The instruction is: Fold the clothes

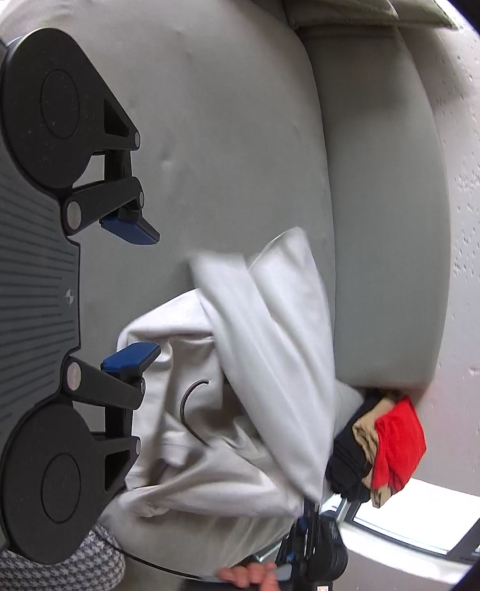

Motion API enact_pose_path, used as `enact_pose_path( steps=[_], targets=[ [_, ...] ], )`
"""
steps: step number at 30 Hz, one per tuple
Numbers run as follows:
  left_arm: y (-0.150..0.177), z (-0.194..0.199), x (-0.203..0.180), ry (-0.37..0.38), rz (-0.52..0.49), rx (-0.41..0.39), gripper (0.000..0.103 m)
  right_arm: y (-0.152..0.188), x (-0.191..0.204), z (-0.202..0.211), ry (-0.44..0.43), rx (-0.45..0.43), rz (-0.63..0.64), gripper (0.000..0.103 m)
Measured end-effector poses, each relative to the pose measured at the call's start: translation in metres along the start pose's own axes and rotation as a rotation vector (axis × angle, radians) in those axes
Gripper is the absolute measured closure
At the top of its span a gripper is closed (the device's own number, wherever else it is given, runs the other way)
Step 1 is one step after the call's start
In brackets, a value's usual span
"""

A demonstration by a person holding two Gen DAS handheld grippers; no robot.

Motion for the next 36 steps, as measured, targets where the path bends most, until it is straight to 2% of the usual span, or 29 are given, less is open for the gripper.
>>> enact_pose_path(
  steps=[2,4,5,6,7,8,12,16,20,26,28,29,30,31,33,36],
  targets=[
    [0.003,-0.004,-0.006,0.019,0.003,0.012,0.046,-0.014,-0.053,-0.006,0.116,-0.013,-0.108,0.097],
    [0.007,-0.010,-0.010,0.040,0.017,0.031,0.046,-0.017,-0.094,-0.011,0.235,0.026,-0.148,0.087],
    [0.009,-0.012,-0.011,0.045,0.028,0.042,0.046,-0.016,-0.107,-0.007,0.250,0.047,-0.151,0.078],
    [0.012,-0.015,-0.011,0.050,0.039,0.054,0.047,-0.014,-0.110,0.003,0.224,0.054,-0.147,0.063],
    [0.014,-0.018,-0.010,0.056,0.053,0.064,0.048,-0.012,-0.113,0.013,0.198,0.061,-0.143,0.054],
    [0.016,-0.020,-0.010,0.065,0.067,0.071,0.048,-0.008,-0.109,0.025,0.159,0.075,-0.147,0.041],
    [0.019,-0.033,-0.010,0.100,0.136,0.089,0.050,0.012,-0.093,0.075,0.011,0.138,-0.179,0.038],
    [0.022,-0.056,-0.011,0.175,0.262,0.133,0.054,0.036,-0.077,0.116,-0.089,0.193,-0.241,0.034],
    [0.027,-0.089,-0.010,0.190,0.343,0.188,0.059,0.050,-0.069,0.138,-0.118,0.218,-0.255,0.032],
    [0.023,-0.120,-0.017,0.302,0.427,0.194,0.059,0.058,-0.079,0.137,-0.091,0.229,-0.264,0.031],
    [0.021,-0.126,-0.021,0.309,0.418,0.197,0.060,0.058,-0.084,0.134,-0.082,0.229,-0.291,0.031],
    [0.020,-0.128,-0.023,0.304,0.410,0.197,0.062,0.058,-0.084,0.132,-0.077,0.230,-0.299,0.031],
    [0.018,-0.131,-0.025,0.296,0.403,0.199,0.082,0.058,-0.085,0.130,-0.072,0.231,-0.306,0.031],
    [0.018,-0.132,-0.024,0.267,0.396,0.211,0.098,0.058,-0.085,0.130,-0.070,0.232,-0.307,0.031],
    [0.014,-0.129,-0.021,0.227,0.415,0.214,0.099,0.057,-0.083,0.134,-0.071,0.232,-0.310,0.031],
    [0.004,-0.100,-0.008,0.201,0.447,0.140,0.099,0.053,-0.076,0.144,-0.078,0.242,-0.317,0.030]
  ],
)
Point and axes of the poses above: each gripper's, at about its wrist camera, not at the fingertips, and z roughly against the way its jaws point, x to its left, y to its underside, the point moved 4 cm from there along -z, roughly the way its jaws point, and after that the axes turned 13 degrees about -x, right-handed, at the moved point
